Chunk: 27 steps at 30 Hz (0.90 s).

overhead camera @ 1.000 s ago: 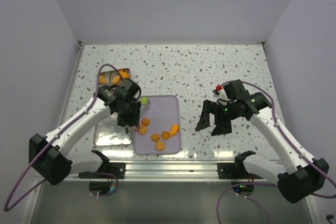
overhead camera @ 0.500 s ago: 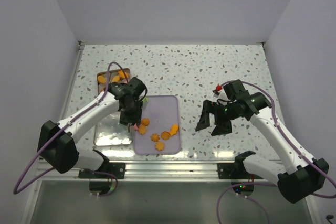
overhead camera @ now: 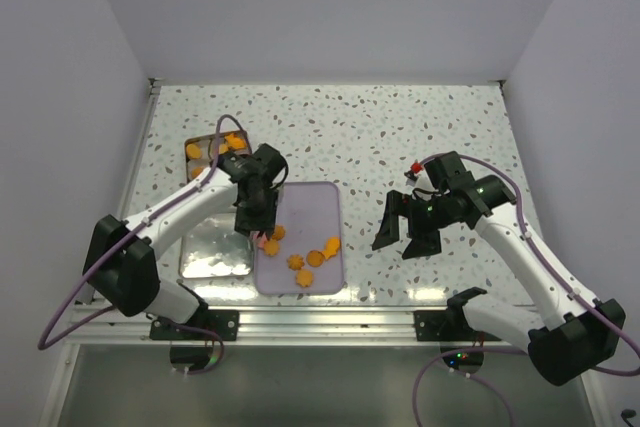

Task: Pack the cookies

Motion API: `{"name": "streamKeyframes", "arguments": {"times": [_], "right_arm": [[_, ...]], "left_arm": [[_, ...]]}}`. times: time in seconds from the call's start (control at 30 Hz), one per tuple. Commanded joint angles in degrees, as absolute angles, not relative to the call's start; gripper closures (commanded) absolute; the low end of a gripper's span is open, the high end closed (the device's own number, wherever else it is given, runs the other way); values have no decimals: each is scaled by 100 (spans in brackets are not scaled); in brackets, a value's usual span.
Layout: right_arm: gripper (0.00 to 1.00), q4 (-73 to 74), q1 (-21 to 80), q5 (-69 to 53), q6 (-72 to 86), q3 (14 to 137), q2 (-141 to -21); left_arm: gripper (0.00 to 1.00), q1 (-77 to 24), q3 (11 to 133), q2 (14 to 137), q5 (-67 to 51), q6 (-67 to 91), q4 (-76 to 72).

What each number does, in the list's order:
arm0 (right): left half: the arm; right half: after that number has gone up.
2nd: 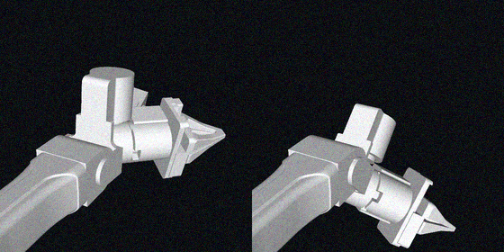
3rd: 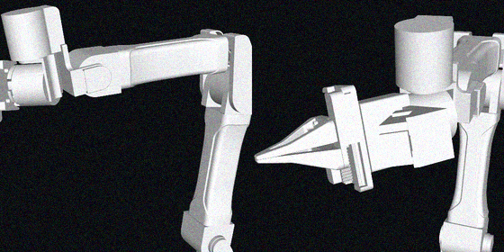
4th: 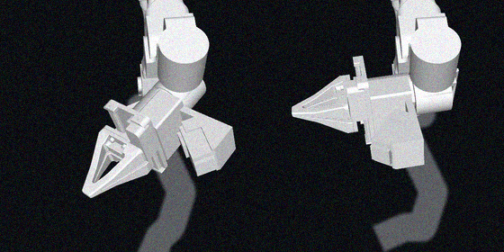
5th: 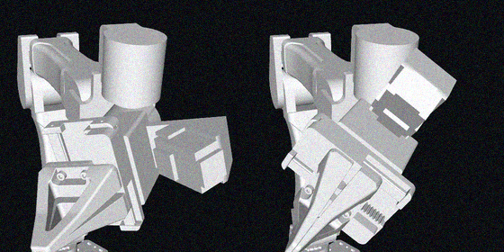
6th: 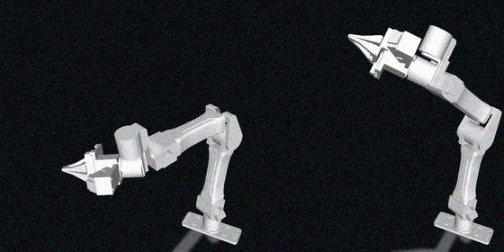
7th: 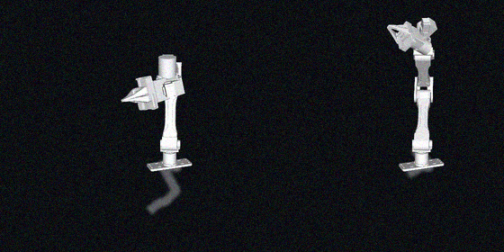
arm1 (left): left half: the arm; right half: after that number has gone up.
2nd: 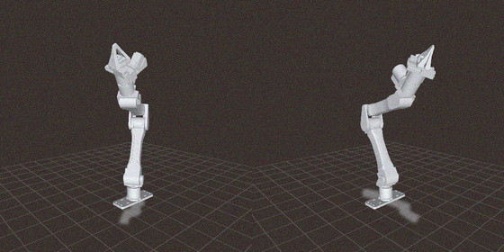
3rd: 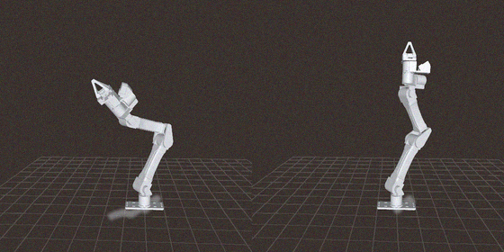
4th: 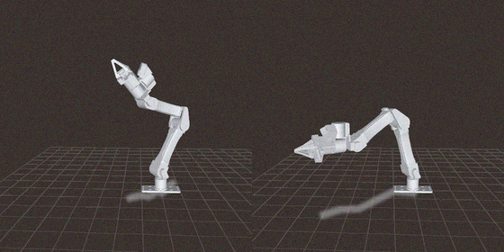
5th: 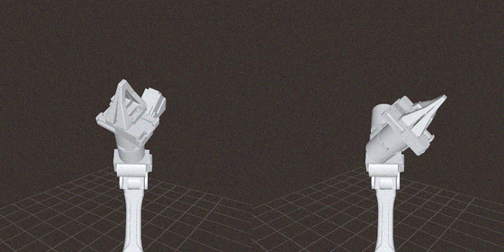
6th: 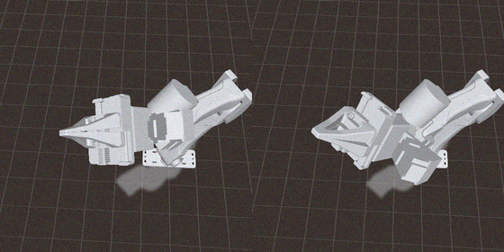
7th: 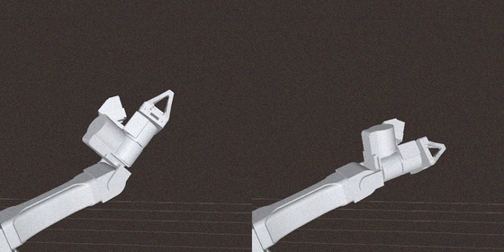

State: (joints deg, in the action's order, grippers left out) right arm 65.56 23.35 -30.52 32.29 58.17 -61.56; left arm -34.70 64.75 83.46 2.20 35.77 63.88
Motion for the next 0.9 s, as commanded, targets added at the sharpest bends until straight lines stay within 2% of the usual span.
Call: {"name": "streamKeyframes", "arguments": {"times": [0.0, 0.23, 0.47, 0.7, 0.87], "right_arm": [[10, 6548, 2347, -2979, 3111, 6003, -6161], [10, 6539, 2355, -2979, 3111, 6003, -6170], [10, 6548, 2355, -3006, 3103, 6003, -6170], [10, 6548, 2355, -3023, 3094, 5977, -6144], [10, 6530, 2347, -3059, 3102, 5985, -6152]], "left_arm": [[53, -3568, 6802, 8489, 386, 3480, 6310], [55, -3726, 6917, 8771, 808, 3542, 6688], [62, -3771, 6961, 8763, 975, 3604, 6820], [63, -3771, 8259, 8622, 1283, 3621, 7513], [63, -3631, 8534, 8447, 1222, 3524, 7541]]}}
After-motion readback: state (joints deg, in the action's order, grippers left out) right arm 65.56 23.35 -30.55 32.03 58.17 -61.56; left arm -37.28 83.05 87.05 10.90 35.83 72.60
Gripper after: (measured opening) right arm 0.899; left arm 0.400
